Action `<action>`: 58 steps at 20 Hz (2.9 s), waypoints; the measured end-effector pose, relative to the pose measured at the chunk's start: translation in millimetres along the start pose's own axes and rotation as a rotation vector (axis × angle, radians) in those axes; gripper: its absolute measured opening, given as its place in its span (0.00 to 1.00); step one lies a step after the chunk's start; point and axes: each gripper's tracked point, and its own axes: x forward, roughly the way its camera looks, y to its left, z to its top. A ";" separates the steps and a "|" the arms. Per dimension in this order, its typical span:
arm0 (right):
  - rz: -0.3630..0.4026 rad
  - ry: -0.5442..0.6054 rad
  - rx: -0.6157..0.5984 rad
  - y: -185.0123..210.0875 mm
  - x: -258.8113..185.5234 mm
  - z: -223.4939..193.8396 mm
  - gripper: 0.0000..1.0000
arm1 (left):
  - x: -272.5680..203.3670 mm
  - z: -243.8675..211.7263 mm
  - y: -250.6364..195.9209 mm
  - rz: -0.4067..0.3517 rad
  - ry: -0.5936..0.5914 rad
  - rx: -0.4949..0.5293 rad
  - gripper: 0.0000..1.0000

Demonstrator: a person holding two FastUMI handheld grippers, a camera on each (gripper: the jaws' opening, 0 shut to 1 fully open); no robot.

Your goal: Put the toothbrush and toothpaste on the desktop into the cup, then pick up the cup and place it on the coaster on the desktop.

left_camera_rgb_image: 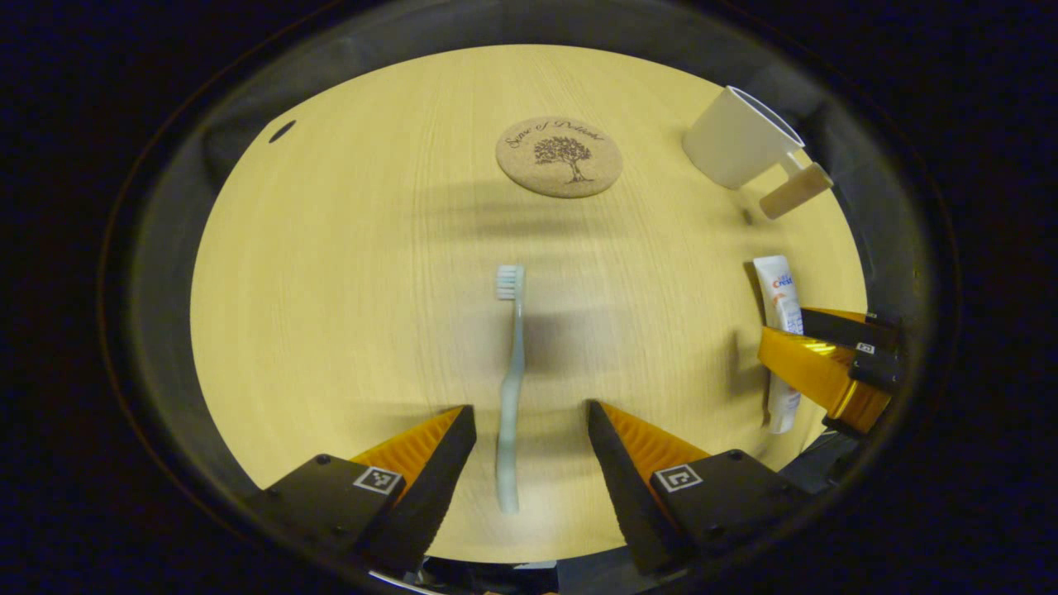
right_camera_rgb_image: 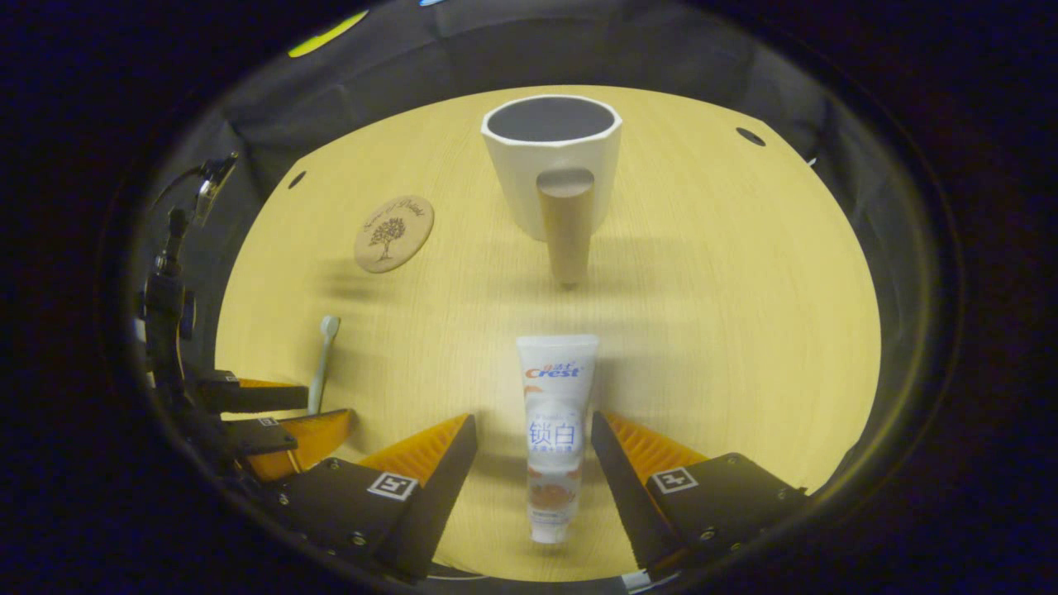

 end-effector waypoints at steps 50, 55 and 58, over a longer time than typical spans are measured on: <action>0.160 -0.920 -0.181 1.8 -84.8 70.8 0.18 | -82.8 41.7 -16.8 -0.110 -0.808 0.028 0.07; 0.165 -1.057 -0.223 -3.7 -105.0 77.1 0.18 | -109.2 67.5 -27.4 -0.141 -0.959 0.049 0.07; 0.177 -1.132 -0.237 -5.0 -119.5 80.3 0.18 | -129.0 83.7 -31.8 -0.161 -1.030 0.037 0.07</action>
